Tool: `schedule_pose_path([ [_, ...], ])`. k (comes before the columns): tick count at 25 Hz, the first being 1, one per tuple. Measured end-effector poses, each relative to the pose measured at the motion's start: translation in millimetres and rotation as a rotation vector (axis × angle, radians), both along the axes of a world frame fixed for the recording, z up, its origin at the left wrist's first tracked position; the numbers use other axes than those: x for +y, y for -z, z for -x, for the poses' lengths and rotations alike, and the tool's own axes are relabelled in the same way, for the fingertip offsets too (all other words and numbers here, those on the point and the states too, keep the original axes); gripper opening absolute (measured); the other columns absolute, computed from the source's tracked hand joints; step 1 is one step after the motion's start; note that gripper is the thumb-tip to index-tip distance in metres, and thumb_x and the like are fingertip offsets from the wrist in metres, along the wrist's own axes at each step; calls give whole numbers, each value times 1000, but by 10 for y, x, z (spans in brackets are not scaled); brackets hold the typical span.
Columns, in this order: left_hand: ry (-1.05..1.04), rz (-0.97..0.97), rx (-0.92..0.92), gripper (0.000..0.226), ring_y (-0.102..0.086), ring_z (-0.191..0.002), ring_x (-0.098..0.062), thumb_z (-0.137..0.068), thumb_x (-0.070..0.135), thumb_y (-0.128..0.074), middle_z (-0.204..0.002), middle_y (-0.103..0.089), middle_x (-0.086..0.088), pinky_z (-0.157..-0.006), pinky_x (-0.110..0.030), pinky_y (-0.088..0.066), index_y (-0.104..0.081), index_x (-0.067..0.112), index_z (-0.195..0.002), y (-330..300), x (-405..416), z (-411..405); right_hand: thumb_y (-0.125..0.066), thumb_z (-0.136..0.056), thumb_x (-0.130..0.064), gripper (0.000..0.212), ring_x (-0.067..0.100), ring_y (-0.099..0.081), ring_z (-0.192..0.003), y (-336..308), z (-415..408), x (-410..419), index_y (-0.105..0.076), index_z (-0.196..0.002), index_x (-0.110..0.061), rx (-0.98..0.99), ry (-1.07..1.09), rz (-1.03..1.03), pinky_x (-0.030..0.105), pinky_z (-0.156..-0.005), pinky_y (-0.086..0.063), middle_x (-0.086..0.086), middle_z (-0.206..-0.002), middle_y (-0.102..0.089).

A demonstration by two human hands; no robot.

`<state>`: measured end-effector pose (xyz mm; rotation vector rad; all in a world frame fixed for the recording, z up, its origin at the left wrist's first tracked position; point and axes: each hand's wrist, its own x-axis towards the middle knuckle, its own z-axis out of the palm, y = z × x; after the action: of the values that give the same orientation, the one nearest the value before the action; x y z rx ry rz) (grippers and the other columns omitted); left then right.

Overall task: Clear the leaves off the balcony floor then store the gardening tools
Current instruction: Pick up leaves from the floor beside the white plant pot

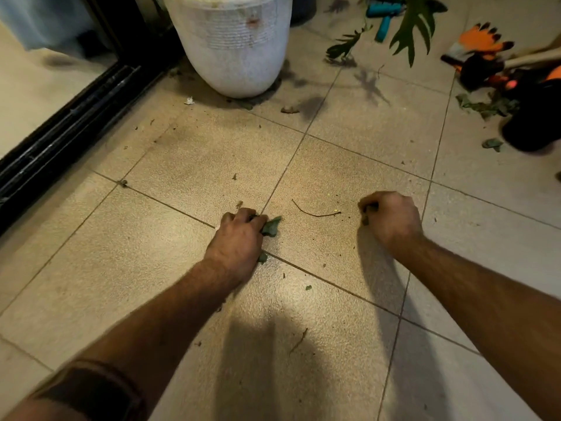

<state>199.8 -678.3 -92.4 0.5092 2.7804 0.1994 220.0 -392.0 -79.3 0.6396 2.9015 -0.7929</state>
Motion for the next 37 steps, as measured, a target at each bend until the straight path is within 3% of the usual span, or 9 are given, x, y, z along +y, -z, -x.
schedule_pose_path([
  [5, 180, -48, -35, 50, -31, -138, -27, -106, 27, -42, -157, -30, 0, -113, -43, -40, -32, 37, -154, -18, -280, -296, -55, -98, -4, 29, 19, -64, -105, -71, 262, -623, -73, -119, -14, 26, -270, -50, 29, -90, -53, 2, -121, -70],
  [9, 519, 37, 68, 52, -50, -129, -37, -98, 49, -40, -148, -50, -10, -91, -45, -58, -48, 33, -147, -7, -506, -533, -48, -100, -11, 42, 25, -48, -120, -79, 49, -975, -52, -142, -11, -146, -633, -313, 37, -98, -51, 6, -143, -51],
  [17, 781, 54, -123, 85, 2, -156, -33, -86, 56, -49, -170, -9, -4, -116, -53, -36, -17, 31, -161, 57, -1134, -623, -39, -95, -68, 90, 25, -22, -145, -223, -1170, -1085, -10, -163, -17, -398, -902, -186, 39, -118, -35, 2, -166, -13],
  [20, 797, -2, -11, 74, -16, -154, -29, -93, 44, -54, -168, -16, 3, -103, -46, -52, -19, 39, -158, 102, -1250, -656, -77, -76, -62, 81, 19, -58, -118, -62, -1512, -1128, -54, -146, -29, -262, -982, -211, 28, -80, -59, -6, -143, -53],
  [22, 798, -21, 34, 79, -32, -149, -23, -87, 27, -70, -164, -28, 7, -94, -36, -58, -30, 42, -154, 78, -1328, -634, -94, -62, -44, 66, 10, -65, -94, 55, -1571, -1077, -70, -123, -40, -199, -998, -207, 18, -52, -54, -16, -120, -66],
  [24, 758, -29, 32, 80, -48, -139, -19, -76, 16, -82, -155, -45, 9, -86, -30, -60, -49, 42, -143, 13, -1347, -611, -94, -65, -28, 61, 7, -64, -92, 144, -1548, -1015, -69, -119, -43, -185, -1034, -181, 18, -50, -54, -19, -114, -67],
  [29, 691, -80, 112, 40, -72, -98, -17, -68, 18, -87, -114, -72, 4, -68, -24, -60, -75, 29, -105, -138, -1127, -612, -60, -100, -21, 30, 19, -62, -108, 139, -1367, -1109, -65, -128, -30, -145, -1084, -166, 38, -78, -59, -7, -121, -66],
  [33, 392, -36, 20, 18, -66, -101, -14, -94, 23, -62, -114, -68, 5, -81, -27, -54, -72, 27, -109, -229, -889, -558, -55, -102, -17, 30, 13, -65, -109, -49, -1154, -1363, -71, -125, -26, -223, -710, 0, 33, -95, -55, -8, -122, -71],
  [37, -580, -544, -111, 19, -67, -74, 2, -90, 12, -68, -91, -74, 15, -61, -11, -49, -78, 27, -95, -726, -703, -703, -71, -92, -8, 19, 4, -70, -68, -651, -705, -1538, -80, -103, -20, -213, 5, 434, 25, -72, -62, -8, -100, -78],
])
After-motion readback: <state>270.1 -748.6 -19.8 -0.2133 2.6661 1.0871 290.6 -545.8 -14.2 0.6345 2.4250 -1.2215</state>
